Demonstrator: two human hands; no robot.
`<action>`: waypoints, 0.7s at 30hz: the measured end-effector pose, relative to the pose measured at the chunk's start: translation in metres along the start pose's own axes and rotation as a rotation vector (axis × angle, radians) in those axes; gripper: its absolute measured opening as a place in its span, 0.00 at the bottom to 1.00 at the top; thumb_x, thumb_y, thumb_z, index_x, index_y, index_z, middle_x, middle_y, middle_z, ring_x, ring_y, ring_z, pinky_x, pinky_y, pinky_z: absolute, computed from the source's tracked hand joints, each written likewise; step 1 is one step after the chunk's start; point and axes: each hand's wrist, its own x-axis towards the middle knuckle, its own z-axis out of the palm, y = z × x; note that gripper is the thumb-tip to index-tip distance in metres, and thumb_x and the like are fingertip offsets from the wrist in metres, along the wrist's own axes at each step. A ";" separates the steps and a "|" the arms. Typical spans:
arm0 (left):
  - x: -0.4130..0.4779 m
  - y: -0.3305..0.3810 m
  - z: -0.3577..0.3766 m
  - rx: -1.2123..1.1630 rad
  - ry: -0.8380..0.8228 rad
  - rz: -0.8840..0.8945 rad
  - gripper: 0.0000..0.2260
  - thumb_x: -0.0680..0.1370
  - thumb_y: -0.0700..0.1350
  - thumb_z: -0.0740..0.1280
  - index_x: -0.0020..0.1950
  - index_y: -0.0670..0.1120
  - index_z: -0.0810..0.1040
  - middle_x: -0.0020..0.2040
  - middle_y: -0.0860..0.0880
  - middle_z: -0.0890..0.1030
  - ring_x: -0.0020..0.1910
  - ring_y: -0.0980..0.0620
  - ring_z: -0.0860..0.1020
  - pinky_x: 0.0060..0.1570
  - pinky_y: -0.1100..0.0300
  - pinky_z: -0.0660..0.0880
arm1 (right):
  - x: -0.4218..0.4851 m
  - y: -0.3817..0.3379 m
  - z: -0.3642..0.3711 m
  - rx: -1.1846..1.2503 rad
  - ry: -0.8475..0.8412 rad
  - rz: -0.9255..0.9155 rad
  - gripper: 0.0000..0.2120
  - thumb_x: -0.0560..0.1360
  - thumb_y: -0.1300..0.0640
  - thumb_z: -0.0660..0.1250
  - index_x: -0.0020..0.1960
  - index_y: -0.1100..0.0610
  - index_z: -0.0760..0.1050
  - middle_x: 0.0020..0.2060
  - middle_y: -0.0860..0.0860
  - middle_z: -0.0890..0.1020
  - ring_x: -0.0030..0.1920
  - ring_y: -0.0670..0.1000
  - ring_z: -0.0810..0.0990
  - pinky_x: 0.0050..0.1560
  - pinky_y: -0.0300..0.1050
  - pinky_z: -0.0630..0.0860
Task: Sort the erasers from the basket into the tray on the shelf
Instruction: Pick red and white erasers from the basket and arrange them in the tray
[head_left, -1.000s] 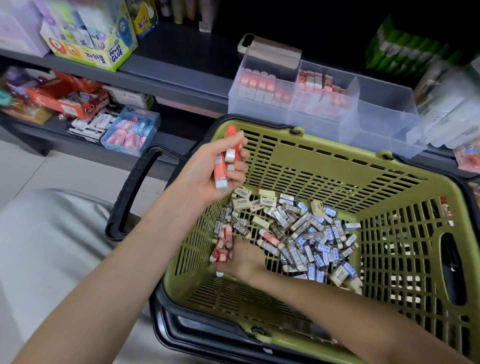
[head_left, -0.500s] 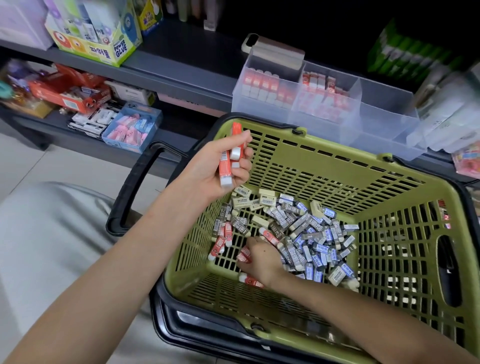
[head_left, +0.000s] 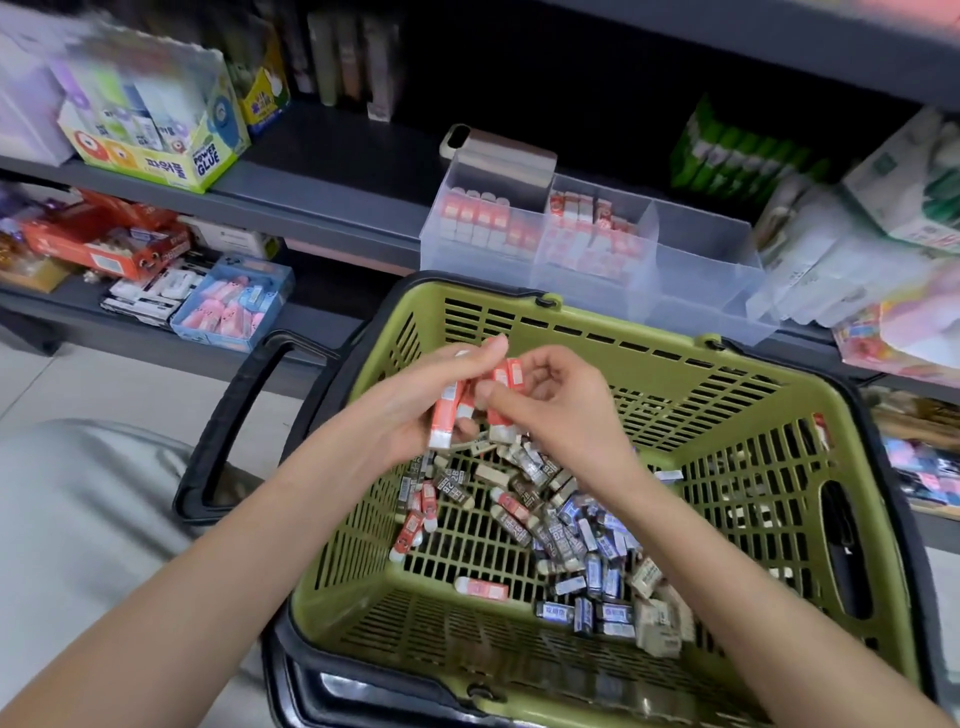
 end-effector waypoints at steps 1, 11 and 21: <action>0.001 -0.001 0.001 0.018 -0.017 0.002 0.23 0.64 0.51 0.76 0.52 0.42 0.73 0.33 0.50 0.77 0.25 0.57 0.71 0.21 0.67 0.68 | 0.001 -0.005 0.003 -0.094 0.004 -0.023 0.16 0.66 0.53 0.77 0.46 0.59 0.75 0.36 0.57 0.80 0.32 0.48 0.74 0.30 0.41 0.72; 0.005 0.000 0.001 -0.064 0.048 -0.015 0.17 0.63 0.41 0.75 0.47 0.43 0.72 0.34 0.46 0.77 0.22 0.55 0.71 0.17 0.68 0.66 | 0.003 0.071 -0.010 -0.145 -0.107 0.155 0.07 0.76 0.58 0.67 0.43 0.59 0.82 0.40 0.53 0.84 0.34 0.54 0.78 0.37 0.47 0.79; 0.007 0.004 -0.004 -0.246 0.033 0.052 0.14 0.63 0.42 0.75 0.43 0.42 0.73 0.37 0.44 0.76 0.21 0.55 0.71 0.17 0.67 0.66 | 0.012 0.153 0.038 -1.063 -0.280 0.259 0.15 0.74 0.47 0.67 0.40 0.58 0.78 0.34 0.53 0.79 0.35 0.51 0.76 0.29 0.38 0.65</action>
